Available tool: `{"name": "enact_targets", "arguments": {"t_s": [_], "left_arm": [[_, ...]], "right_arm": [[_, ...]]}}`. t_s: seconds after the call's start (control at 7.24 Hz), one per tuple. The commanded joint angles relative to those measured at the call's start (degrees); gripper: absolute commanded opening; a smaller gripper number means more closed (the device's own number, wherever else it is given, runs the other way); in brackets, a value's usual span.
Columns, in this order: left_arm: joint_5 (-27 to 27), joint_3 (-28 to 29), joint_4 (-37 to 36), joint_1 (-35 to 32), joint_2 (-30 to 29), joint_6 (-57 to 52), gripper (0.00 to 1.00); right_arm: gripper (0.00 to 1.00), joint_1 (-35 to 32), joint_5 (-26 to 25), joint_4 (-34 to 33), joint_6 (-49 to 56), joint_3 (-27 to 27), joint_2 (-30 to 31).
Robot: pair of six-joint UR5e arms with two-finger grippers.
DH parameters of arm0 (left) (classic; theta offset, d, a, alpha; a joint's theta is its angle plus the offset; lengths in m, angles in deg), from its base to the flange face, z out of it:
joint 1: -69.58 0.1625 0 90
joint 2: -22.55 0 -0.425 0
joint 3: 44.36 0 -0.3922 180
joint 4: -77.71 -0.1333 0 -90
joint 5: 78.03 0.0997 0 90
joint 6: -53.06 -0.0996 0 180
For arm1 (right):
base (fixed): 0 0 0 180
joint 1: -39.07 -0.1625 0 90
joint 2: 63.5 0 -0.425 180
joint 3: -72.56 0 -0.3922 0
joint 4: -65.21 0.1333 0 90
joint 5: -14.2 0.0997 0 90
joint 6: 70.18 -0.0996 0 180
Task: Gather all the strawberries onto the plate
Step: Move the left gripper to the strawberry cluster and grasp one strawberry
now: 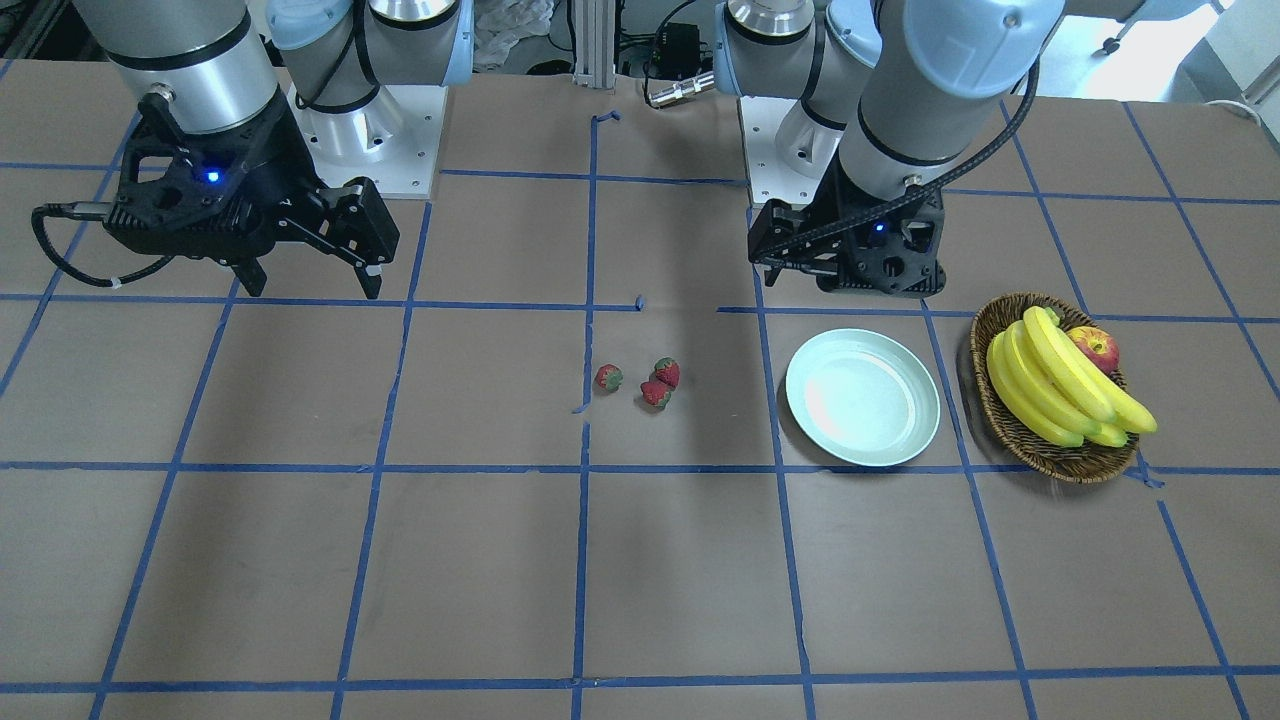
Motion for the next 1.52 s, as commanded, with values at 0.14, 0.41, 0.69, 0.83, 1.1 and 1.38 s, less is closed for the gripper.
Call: {"name": "enact_targets", "arguments": {"t_s": [0.14, 0.41, 0.69, 0.83, 1.1, 1.38], "left_arm": [[-1.4, -8.1, -9.8, -6.4, -4.8, 2.3, 0.94], [-1.4, -12.3, -18.3, -8.6, -8.5, 6.6, 0.93], [-0.5, -14.0, -26.1, -10.9, -11.9, 7.5, 0.93], [-1.4, -14.0, -29.4, -11.0, -13.3, 14.7, 0.94], [-1.2, -14.0, -31.2, -14.8, -14.7, 25.0, 0.95], [-0.8, -14.6, -31.4, -16.8, -15.0, 46.2, 0.95]], "right_arm": [[1.0, 0.0, 0.0, 0.4, 0.1, 0.4, 0.1], [1.0, 0.0, 0.0, 0.4, 0.0, 0.6, 0.1], [1.0, -0.1, 0.0, 0.4, 0.0, 0.8, 0.2], [1.0, -0.1, 0.0, 0.4, 0.0, 0.8, 0.2], [1.0, -0.1, 0.0, 0.4, 0.0, 0.8, 0.1], [1.0, 0.0, -0.1, 0.4, 0.1, 0.6, 0.1]]}}
